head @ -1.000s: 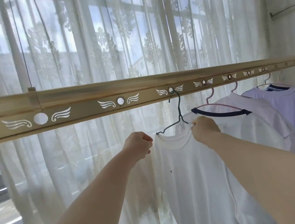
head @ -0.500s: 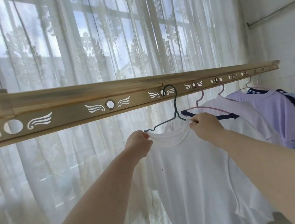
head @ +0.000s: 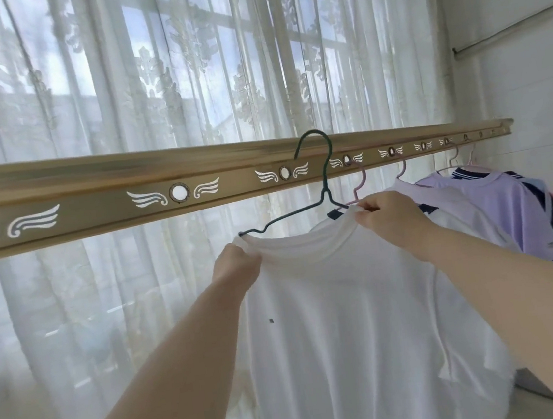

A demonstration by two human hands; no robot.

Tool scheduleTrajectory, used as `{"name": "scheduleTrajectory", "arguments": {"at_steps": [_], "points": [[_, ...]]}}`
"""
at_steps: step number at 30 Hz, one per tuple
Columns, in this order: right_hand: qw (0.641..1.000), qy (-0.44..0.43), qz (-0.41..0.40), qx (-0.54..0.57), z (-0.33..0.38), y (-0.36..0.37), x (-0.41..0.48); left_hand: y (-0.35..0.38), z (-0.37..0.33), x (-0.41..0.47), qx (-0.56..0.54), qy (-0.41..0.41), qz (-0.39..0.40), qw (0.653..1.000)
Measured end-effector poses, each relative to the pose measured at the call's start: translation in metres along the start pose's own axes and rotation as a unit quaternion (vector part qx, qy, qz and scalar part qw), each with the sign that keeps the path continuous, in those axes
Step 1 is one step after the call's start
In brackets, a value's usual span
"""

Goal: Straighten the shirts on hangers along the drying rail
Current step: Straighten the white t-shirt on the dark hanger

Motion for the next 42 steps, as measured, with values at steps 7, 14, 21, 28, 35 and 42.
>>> {"name": "scheduleTrajectory", "arguments": {"at_steps": [7,14,21,28,35,42], "points": [[0.999,0.02,-0.007,0.047,-0.015,-0.011,0.0,-0.017,-0.009,0.002,0.009,0.018,-0.124,0.992],[0.998,0.022,0.036,0.055,-0.023,0.003,-0.002,-0.025,0.007,0.01,0.056,0.048,-0.085,0.994],[0.995,0.038,0.033,0.09,-0.032,0.004,-0.001,-0.029,0.021,0.011,-0.022,0.087,0.016,0.996],[0.991,0.069,0.018,0.11,-0.053,0.004,-0.002,-0.025,-0.007,0.005,0.018,0.175,0.065,0.982],[0.995,0.055,0.034,0.081,-0.045,0.016,-0.004,0.005,-0.027,-0.011,0.05,0.203,0.13,0.969],[0.996,0.038,0.05,0.068,-0.035,0.029,-0.008,0.01,-0.04,-0.02,0.016,0.207,0.139,0.968]]}}
Point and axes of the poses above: each hand's wrist, its own x-axis towards the middle knuckle, its own y-axis out of the palm, z = x × y, the point moved 9 cm from there along x, towards the middle knuckle, and after that the axes turned 4 degrees about -z, right-handed, at the moved point
